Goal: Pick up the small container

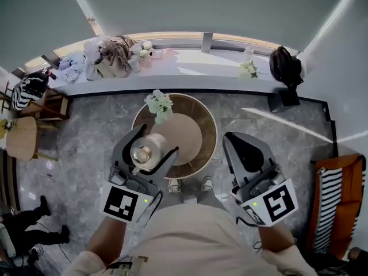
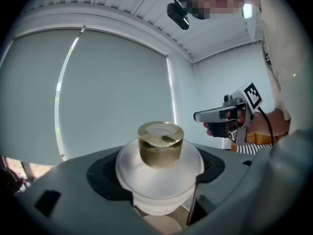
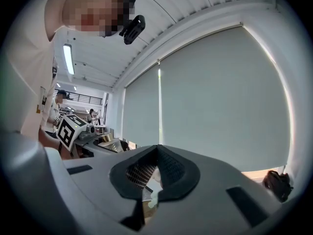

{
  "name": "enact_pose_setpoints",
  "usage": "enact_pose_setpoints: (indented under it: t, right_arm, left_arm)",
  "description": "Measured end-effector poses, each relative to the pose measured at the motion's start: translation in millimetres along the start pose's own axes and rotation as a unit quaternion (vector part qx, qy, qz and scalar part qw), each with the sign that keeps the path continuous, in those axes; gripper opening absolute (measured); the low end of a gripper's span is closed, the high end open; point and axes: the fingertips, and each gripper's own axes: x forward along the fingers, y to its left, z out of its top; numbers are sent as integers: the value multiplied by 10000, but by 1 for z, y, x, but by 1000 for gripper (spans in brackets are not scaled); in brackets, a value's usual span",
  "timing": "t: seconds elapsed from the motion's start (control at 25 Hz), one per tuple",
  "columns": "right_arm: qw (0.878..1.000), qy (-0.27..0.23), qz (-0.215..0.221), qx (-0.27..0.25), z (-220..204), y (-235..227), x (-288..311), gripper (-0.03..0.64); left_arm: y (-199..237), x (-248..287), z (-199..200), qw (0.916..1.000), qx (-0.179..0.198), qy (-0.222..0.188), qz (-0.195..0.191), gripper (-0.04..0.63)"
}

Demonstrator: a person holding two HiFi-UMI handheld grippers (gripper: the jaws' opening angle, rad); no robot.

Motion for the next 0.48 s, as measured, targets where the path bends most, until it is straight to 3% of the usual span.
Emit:
enact_pose_setpoints:
  t: [0.48]
  right_arm:
    - [9998, 162, 69, 113, -10, 9, -4, 5]
  left_arm:
    - [-5, -7, -3, 9999, 147, 22, 6, 337]
